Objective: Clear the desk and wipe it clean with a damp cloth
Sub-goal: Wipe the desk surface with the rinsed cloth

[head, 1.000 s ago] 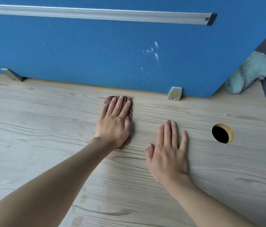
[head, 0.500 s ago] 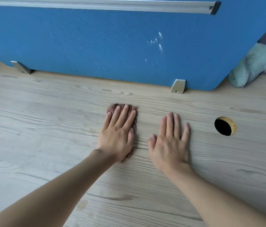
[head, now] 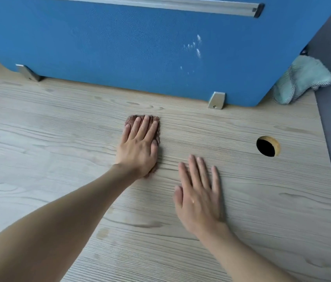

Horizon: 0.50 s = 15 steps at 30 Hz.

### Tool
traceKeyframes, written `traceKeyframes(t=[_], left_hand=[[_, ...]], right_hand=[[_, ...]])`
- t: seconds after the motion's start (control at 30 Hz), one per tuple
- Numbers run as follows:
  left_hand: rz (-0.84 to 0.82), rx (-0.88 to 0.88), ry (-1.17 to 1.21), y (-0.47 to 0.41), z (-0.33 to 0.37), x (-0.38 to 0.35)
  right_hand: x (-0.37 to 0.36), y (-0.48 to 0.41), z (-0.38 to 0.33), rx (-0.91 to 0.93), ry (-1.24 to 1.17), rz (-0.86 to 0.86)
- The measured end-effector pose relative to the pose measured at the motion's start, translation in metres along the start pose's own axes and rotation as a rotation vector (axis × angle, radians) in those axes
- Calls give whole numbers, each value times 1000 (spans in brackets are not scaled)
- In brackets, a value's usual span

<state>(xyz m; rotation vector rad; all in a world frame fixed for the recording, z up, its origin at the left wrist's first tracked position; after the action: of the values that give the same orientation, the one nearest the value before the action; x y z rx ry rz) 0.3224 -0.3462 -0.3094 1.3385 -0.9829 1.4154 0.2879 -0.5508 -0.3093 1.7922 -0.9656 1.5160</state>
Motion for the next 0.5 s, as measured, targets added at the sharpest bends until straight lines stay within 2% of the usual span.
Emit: traceKeyframes(t=[0.17,0.33,0.5], left_hand=[[0,-161,-28,38,-4,-8],[40,-28,-5,24,-6,-5],[0,-174,-8,75,10,-10]], right_hand=[[-2,-4,0,-19,27,-5],[-2,-4,1,-25,41,-7],[-1,-3,0,-26,40,-5]])
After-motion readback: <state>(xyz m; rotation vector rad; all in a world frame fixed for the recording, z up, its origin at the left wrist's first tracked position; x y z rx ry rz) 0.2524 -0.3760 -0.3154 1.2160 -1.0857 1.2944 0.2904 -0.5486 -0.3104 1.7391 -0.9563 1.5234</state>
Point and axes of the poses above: each hand's wrist, its own y-axis away from the middle knuckle, its own x-axis out of the back of the hand, z = x × y, the point moved 2 cm from there along -y, towards the middle knuckle, and after that the axes turned 2 degrees about -y, right-handed, at the moved point
